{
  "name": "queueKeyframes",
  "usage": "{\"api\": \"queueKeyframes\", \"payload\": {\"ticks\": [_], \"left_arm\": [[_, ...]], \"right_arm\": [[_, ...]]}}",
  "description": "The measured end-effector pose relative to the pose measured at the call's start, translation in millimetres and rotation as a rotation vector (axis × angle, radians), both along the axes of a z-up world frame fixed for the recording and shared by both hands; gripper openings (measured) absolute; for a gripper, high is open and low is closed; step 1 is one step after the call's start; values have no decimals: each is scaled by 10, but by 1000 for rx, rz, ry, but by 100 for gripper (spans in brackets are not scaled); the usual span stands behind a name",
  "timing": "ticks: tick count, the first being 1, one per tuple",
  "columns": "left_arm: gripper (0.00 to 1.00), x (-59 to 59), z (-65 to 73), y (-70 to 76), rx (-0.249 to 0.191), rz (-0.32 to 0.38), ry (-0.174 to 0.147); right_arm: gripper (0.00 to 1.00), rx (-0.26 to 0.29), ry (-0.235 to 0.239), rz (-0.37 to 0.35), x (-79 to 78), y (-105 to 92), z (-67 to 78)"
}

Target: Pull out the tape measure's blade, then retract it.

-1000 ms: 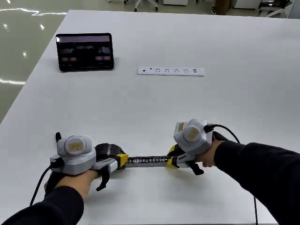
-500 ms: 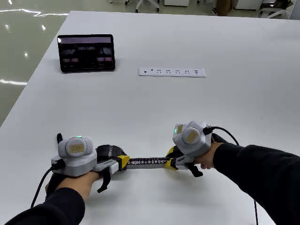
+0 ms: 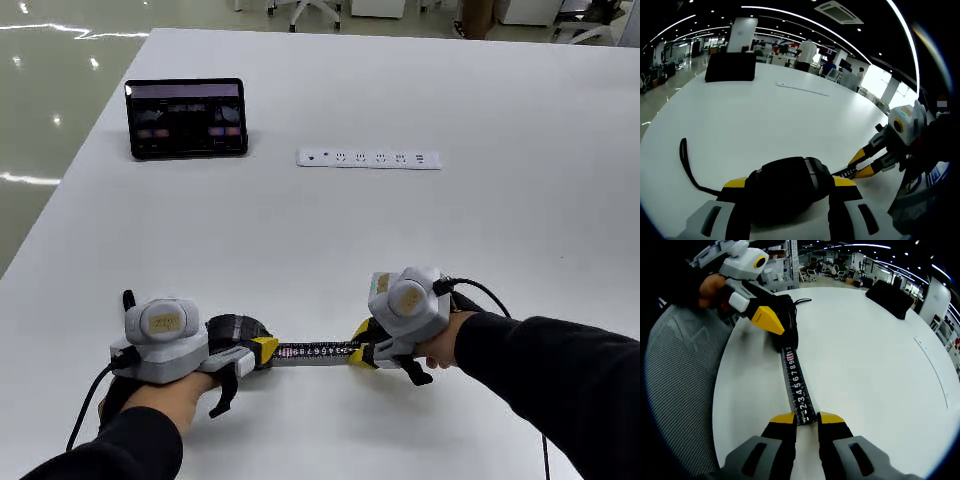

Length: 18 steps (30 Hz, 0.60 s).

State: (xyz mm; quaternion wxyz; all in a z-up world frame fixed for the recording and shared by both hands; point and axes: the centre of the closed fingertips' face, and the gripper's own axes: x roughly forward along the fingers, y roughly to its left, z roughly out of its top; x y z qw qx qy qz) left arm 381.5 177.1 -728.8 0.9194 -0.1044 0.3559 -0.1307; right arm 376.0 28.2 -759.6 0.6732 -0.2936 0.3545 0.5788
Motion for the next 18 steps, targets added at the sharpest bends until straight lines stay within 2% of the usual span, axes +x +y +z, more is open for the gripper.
{"api": "queueKeyframes", "payload": {"ticks": [12, 14, 18], "left_arm": [[58, 12, 6, -1, -1, -25, 3], [58, 15, 5, 3, -3, -26, 5], [57, 8, 7, 2, 0, -29, -8]], "right_arm": [[12, 46, -7, 15, -40, 12, 3], [12, 56, 18, -14, -29, 14, 3], [11, 53, 8, 28, -66, 34, 2]]}}
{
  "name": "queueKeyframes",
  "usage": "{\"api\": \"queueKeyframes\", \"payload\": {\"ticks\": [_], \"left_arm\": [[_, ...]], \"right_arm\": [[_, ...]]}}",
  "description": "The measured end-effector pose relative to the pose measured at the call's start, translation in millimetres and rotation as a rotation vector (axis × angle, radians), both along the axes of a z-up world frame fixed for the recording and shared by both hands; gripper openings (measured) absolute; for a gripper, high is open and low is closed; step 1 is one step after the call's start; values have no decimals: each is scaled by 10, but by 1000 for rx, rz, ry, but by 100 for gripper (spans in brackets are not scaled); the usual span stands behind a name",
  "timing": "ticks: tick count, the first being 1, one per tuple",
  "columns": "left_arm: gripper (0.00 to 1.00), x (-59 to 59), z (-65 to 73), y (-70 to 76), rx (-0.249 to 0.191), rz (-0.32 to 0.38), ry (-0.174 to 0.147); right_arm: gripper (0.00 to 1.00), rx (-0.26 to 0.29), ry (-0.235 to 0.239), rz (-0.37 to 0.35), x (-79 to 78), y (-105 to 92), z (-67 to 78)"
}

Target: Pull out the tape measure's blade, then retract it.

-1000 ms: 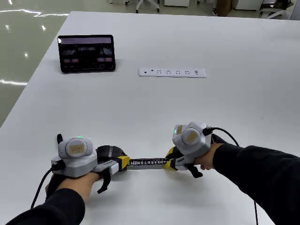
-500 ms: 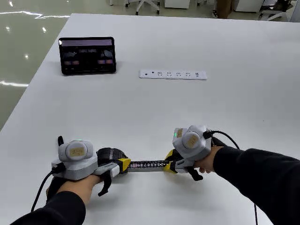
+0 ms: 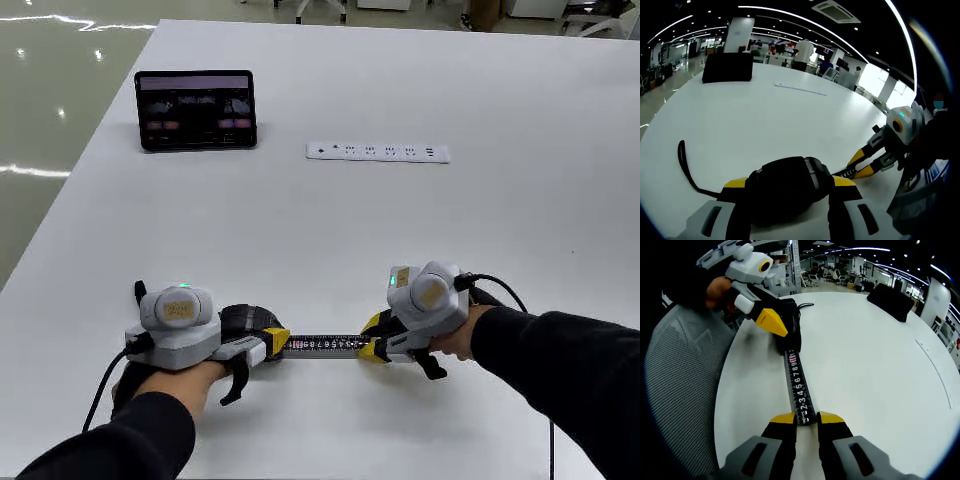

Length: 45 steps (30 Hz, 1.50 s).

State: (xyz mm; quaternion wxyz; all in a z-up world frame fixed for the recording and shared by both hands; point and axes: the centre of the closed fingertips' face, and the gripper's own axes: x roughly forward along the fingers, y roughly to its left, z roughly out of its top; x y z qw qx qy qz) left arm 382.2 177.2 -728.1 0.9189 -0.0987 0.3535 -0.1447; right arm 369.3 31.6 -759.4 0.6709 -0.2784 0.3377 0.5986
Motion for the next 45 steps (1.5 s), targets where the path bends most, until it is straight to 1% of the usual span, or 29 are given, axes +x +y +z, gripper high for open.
{"api": "queueKeyframes", "payload": {"ticks": [3, 8, 11, 17, 21, 24, 25, 27, 29, 30, 31, 35, 38, 40, 43, 44, 45], "left_arm": [[57, 7, 6, 3, -3, -3, -5], [57, 8, 8, 4, -2, -5, -18], [57, 9, 9, 3, -1, -2, -20], [57, 15, 10, 10, -1, 3, -27], [57, 22, 14, 19, -4, 4, -34], [58, 16, 9, 21, 4, -1, -43], [58, 7, 14, 13, 11, -1, -48], [58, 8, 14, 5, 27, 1, -52], [59, -3, 4, -10, 61, -12, -61], [59, -7, 1, -12, 90, -29, -74], [59, -25, 2, -25, 77, -16, -69], [59, -12, -6, -12, 102, -21, -81], [59, -15, -7, -16, 124, -29, -84], [60, -13, -11, -22, 154, -35, -89], [59, -3, -23, -19, 175, -34, -80], [59, 3, -22, -13, 176, -31, -77], [58, 0, -21, -2, 165, -26, -75]], "right_arm": [[12, -4, -13, 8, 3, 15, -1], [12, -1, -11, -14, 1, 39, 2], [12, 1, -11, -20, 8, 57, 2], [12, -3, -17, -12, 16, 97, 1], [12, -3, -12, -12, 16, 116, 0], [12, -12, -28, 9, -5, 120, -6], [13, -16, -40, 18, -11, 119, -9], [13, -14, -45, 21, -11, 116, -12], [12, -8, -46, 29, -26, 112, -8], [12, -6, -45, 30, -25, 108, -10], [12, -3, -45, 30, -26, 110, -11], [12, 5, -45, 25, -24, 109, -6], [12, 9, -44, 22, -23, 109, -4], [12, 11, -44, 20, -21, 108, -4], [12, 14, -43, 15, -21, 108, -2], [12, 16, -43, 13, -19, 105, -2], [12, 19, -42, 11, -20, 104, -1]]}}
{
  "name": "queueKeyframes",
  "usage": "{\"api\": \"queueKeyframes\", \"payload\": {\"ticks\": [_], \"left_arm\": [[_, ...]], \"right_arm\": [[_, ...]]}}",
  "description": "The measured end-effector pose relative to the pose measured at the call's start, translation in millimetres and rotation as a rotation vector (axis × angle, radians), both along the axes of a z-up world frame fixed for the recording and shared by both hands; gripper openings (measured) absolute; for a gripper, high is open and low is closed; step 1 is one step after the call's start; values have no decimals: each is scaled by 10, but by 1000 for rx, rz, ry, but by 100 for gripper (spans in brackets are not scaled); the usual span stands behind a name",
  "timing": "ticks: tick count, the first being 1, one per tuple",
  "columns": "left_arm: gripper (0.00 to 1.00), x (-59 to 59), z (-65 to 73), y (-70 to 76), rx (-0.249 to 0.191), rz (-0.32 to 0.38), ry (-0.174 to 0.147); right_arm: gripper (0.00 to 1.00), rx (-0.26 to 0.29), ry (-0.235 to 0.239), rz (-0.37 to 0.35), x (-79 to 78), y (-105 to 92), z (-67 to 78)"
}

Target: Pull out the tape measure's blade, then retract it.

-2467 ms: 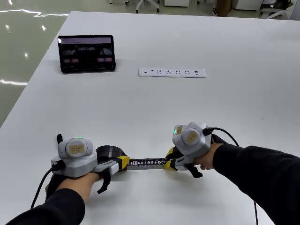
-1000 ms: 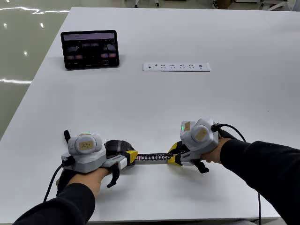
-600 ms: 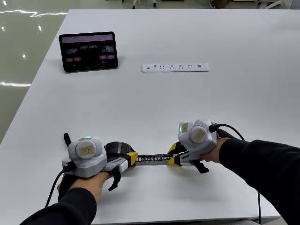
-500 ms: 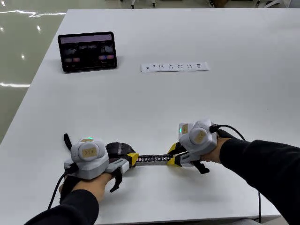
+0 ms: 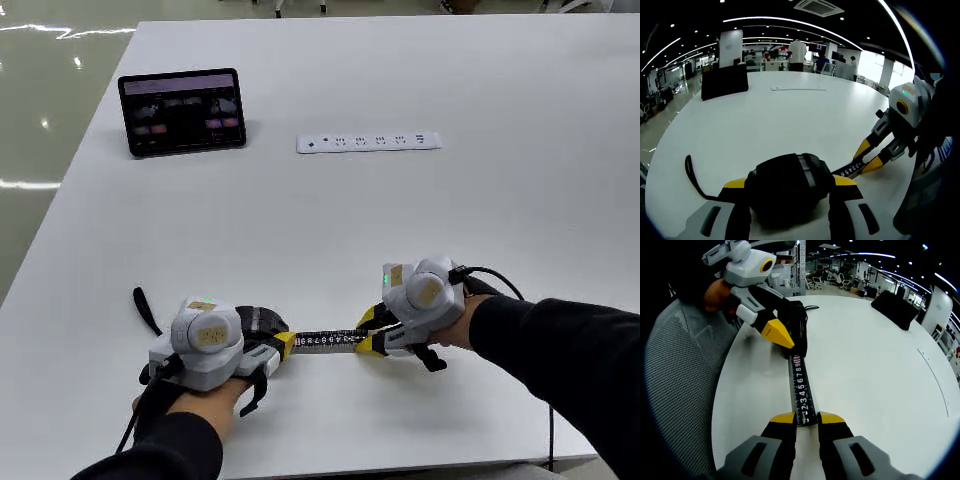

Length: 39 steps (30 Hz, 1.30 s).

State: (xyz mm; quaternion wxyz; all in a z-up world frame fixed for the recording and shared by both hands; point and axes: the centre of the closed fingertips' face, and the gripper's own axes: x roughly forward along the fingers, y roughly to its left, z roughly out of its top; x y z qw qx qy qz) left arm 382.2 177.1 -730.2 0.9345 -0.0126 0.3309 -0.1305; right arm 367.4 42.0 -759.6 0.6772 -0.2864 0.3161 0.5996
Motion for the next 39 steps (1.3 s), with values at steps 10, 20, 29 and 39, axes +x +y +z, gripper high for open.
{"api": "queueKeyframes", "payload": {"ticks": [10, 20, 29, 39], "left_arm": [[57, -4, 8, -2, -31, -2, 6], [57, -1, 0, 1, -35, -2, 12], [57, 5, 0, 3, -36, -1, 13], [57, 1, 3, 2, -35, -2, 15]], "right_arm": [[12, 13, 8, -9, 15, 19, -3], [12, 33, 19, -1, 7, 133, 12], [12, 37, 28, 1, 2, 183, 22], [12, 51, 32, -4, 4, 275, 22]]}}
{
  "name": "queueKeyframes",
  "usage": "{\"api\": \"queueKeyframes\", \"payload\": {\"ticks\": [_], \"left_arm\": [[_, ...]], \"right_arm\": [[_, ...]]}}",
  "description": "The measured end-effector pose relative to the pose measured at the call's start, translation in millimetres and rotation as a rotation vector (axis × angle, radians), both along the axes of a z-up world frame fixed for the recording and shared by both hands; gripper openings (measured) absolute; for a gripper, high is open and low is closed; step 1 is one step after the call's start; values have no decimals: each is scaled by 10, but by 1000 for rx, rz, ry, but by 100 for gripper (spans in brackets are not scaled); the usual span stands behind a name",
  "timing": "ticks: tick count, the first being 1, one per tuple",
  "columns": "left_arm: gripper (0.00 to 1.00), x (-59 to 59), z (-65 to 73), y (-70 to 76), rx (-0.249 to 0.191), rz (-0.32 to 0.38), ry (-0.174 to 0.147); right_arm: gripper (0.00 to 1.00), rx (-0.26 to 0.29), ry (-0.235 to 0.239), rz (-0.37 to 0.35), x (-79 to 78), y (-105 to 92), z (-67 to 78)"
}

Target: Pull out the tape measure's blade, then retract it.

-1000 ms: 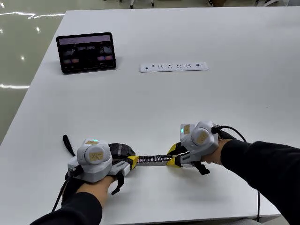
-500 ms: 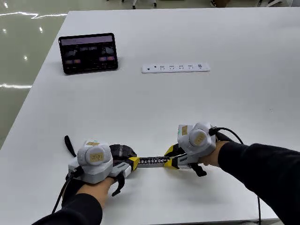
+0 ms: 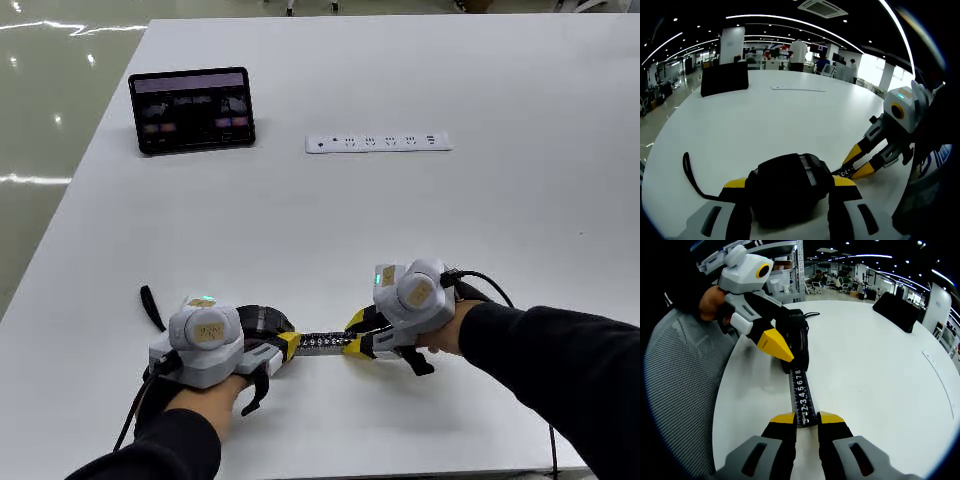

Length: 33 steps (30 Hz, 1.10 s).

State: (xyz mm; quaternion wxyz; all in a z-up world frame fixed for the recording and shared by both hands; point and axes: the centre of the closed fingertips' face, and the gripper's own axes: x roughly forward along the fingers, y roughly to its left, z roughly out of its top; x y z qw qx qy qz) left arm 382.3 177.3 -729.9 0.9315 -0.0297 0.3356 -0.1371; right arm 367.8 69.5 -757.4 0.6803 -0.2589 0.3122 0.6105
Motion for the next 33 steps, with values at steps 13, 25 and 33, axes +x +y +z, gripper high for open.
{"api": "queueKeyframes", "payload": {"ticks": [13, 25, 33], "left_arm": [[57, 5, -1, 0, 1, 0, 0], [57, 3, 2, 2, -3, 2, 3], [57, 4, 1, 7, -5, 2, 3]], "right_arm": [[11, 3, 8, 3, 5, 92, -5], [11, 14, 10, 13, 10, 174, -6], [11, 17, 8, 22, -2, 233, -5]]}}
